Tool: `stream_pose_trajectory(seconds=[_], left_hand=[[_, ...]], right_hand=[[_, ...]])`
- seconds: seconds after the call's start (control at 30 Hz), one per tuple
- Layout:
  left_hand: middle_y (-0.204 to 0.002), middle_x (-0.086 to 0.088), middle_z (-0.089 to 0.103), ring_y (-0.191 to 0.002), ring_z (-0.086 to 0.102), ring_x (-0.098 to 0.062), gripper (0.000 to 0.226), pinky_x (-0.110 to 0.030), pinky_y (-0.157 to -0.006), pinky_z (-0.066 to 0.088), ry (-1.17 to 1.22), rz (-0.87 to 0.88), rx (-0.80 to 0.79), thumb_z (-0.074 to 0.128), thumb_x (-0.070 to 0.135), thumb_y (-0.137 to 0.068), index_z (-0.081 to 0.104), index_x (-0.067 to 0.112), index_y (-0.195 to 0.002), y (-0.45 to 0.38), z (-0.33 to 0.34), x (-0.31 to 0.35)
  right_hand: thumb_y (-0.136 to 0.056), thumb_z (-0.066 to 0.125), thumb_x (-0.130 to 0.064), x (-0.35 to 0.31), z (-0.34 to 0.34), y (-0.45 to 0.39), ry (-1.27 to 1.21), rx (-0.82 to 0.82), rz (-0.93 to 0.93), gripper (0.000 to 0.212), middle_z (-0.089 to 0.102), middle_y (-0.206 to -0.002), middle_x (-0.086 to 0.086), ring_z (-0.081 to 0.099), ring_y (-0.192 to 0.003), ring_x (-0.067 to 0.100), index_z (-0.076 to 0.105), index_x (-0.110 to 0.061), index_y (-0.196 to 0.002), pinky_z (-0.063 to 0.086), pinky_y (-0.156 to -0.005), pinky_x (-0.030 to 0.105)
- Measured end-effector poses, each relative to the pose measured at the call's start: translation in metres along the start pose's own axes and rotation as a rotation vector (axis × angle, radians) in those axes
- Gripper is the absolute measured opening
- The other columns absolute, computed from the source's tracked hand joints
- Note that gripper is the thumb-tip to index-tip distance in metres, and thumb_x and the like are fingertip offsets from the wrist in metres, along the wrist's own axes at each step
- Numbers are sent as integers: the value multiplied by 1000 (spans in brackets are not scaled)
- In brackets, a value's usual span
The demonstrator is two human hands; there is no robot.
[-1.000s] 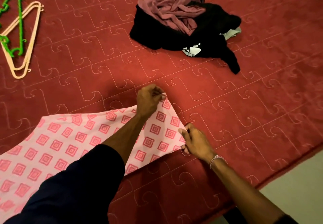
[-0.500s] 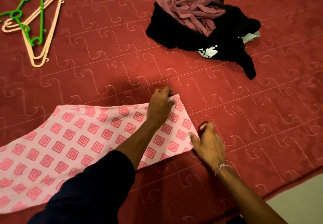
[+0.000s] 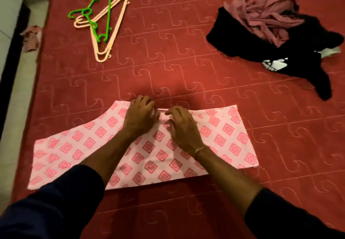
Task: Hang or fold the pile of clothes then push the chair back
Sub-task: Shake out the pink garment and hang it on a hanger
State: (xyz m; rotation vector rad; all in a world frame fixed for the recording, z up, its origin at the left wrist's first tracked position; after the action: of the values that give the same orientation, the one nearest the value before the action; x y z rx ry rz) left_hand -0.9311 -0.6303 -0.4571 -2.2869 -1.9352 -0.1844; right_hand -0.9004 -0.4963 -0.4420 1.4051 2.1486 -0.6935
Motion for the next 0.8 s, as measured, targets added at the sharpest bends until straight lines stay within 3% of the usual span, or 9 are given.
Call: stream_pose_trajectory(seconds=[0.13, 0.23, 0.37, 0.5, 0.63, 0.8], left_hand=[[-120, -11, 64, -107, 53, -29, 31, -41, -89, 40, -135, -16, -78, 62, 33, -93, 66, 9, -112, 7, -19, -61], [-121, -9, 63, -108, 51, -25, 38, -37, -88, 37, -190, 7, -114, 58, 39, -96, 63, 11, -121, 10, -24, -86], [-126, -8, 62, -113, 50, -24, 43, -37, -93, 38, -174, 85, -140, 57, 40, -96, 60, 12, -128, 5, -22, -96], [-113, -7, 65, -98, 49, -19, 28, -31, -83, 38, -96, 130, -122, 59, 29, -97, 63, 10, -117, -3, -25, -104], [-103, -5, 68, -86, 42, -14, 24, -29, -75, 34, -55, 174, -54, 61, 28, -96, 66, 12, -113, -10, -27, -111], [-99, -4, 63, -86, 41, -15, 26, -30, -75, 36, 21, 65, -22, 59, 39, -94, 64, 16, -104, -5, -18, -122]], right_hand=[[-91, 70, -14, -22, 53, -26, 118, -122, -68, 27, 65, -119, 15, 60, -110, 30, 65, -5, -116, 54, -94, 42], [-84, 77, -20, -17, 73, -22, 245, -164, -106, 43, 64, -124, 14, 60, -116, 31, 62, -7, -122, 53, -98, 47], [-97, 57, -27, -9, 76, -13, 418, -153, -93, 49, 51, -146, 9, 45, -137, 29, 48, -12, -143, 36, -115, 46], [-107, 31, -37, -4, 75, -16, 428, -145, 9, 47, 41, -156, 6, 31, -147, 26, 41, -19, -150, 18, -122, 44], [-107, 22, -41, 0, 77, -16, 473, -160, 29, 53, 39, -158, 7, 29, -148, 25, 38, -19, -153, 18, -123, 45], [-107, 20, -41, 3, 82, -17, 505, -172, 49, 54, 39, -158, 6, 32, -147, 25, 34, -19, -154, 22, -122, 46]])
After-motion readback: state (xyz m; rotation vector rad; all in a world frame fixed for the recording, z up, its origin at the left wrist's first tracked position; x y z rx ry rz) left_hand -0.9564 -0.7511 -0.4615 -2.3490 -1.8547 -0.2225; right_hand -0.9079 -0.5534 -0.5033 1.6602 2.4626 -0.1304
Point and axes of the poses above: each hand's wrist, its own y-axis away from the middle knuckle, its own z-axis out of the palm, x = y × z, the point moved 10 cm from there along -y, towards the middle knuckle
